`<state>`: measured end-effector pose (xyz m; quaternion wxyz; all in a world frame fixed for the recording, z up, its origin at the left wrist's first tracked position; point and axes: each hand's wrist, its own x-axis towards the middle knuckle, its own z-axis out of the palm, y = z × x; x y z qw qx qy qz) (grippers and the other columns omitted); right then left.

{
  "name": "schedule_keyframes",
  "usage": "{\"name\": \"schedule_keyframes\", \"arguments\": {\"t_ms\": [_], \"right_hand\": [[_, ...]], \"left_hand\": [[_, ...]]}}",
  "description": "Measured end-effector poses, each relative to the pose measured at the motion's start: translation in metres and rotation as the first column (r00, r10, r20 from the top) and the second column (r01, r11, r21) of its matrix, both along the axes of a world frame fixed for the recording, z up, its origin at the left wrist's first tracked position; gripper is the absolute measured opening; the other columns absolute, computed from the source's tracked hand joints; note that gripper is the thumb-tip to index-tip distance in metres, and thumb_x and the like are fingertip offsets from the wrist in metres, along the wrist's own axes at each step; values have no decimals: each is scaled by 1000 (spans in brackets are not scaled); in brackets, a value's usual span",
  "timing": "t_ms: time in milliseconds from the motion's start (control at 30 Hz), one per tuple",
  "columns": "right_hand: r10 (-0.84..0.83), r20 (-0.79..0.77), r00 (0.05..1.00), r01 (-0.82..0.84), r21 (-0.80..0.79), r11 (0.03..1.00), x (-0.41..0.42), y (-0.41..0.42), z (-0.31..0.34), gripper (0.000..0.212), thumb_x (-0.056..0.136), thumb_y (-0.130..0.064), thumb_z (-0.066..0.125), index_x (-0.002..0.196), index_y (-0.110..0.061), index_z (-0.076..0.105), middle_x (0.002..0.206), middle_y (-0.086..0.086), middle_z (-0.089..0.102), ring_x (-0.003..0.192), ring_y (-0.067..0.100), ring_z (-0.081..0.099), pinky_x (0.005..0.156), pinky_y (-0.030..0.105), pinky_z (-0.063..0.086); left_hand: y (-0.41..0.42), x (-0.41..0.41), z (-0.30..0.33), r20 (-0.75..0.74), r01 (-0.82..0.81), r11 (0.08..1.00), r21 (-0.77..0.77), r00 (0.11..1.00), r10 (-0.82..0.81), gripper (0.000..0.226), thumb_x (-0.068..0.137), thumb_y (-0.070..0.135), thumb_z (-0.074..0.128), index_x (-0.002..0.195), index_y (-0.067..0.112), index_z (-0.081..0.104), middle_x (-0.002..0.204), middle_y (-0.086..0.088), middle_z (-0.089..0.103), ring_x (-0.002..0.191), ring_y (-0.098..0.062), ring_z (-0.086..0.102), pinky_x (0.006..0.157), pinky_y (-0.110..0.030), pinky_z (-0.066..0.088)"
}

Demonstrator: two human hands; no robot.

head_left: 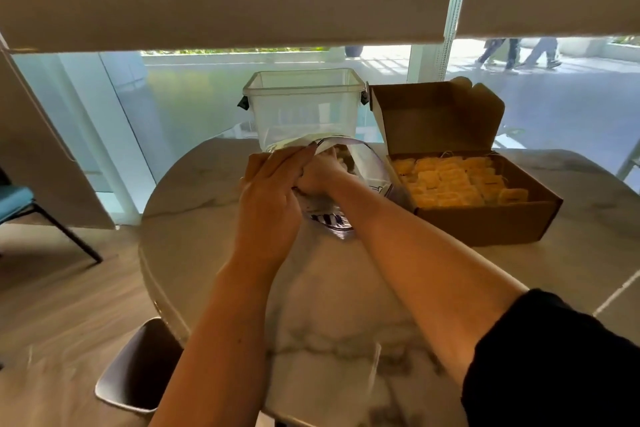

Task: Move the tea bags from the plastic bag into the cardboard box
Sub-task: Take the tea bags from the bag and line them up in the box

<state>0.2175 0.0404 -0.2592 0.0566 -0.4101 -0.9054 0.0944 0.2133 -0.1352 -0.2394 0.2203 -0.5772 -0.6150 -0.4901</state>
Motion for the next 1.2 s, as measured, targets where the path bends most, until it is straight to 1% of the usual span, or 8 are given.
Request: {"name": "schedule_keyframes", "arguments": {"t_ms": [200,333,567,700,767,900,1100,1200], "right_hand": [[142,-75,987,-139,40,989,41,-38,16,33,88,-14,49,119,-6,56,124,16,54,118,32,46,103,39,36],[219,-79,973,-218,13,976,82,-62,27,37,86,-1,45,120,-9,57,124,14,56,115,29,50,93,30,38],[160,-107,981,-171,-100,980,125,-89,32,39,91,-2,47,124,-20,55,125,8,54,114,27,52,91,31,44],[133,-243,961,-170,-139,976,136,-95,34,70,84,5,51,142,-30,34,146,7,32,130,29,36,104,41,40],[146,-308,940,-181,-88,980,138,-97,37,77,80,10,50,143,-28,32,146,7,30,131,27,35,100,33,41],[125,-384,915,-113,55,992,135,-95,38,60,81,7,54,135,-18,46,135,6,46,122,22,44,88,17,31],[107,-522,846,-47,127,991,133,-98,38,44,83,6,55,123,-12,55,111,10,62,104,23,56,87,35,50],[126,-583,803,-73,113,991,134,-99,42,45,80,6,58,120,-13,56,101,8,63,93,20,57,76,30,52]], "left_hand": [[-1,1,-2,13,-7,1000,-15,1000,7,55,76,-10,37,120,11,62,116,-8,64,105,-11,40,91,2,23],[-2,3,-4,-5,-7,999,-35,1000,7,60,72,-13,38,122,12,60,119,-7,62,105,-12,40,92,0,23],[-4,11,-6,-11,13,997,-81,1000,-14,65,71,-20,40,124,13,59,121,-5,61,108,-11,38,91,-7,26],[-7,13,-8,17,-2,996,-95,1000,4,66,72,-18,39,125,16,58,123,-2,59,109,-11,37,90,-13,28],[-7,13,-7,23,1,995,-98,1000,1,66,70,-16,37,124,15,58,122,-2,59,109,-11,37,90,-10,27],[-8,14,-8,57,7,995,-98,998,-1,68,68,-18,38,123,16,59,122,-1,58,109,-10,36,90,-10,26],[-8,13,-7,58,39,997,-73,998,-34,65,65,-11,36,118,14,62,120,-2,59,109,-11,38,89,-1,24],[-7,13,-8,76,48,994,-101,996,-40,61,67,-10,42,119,14,62,122,-4,58,110,-15,39,89,-18,31]]}}
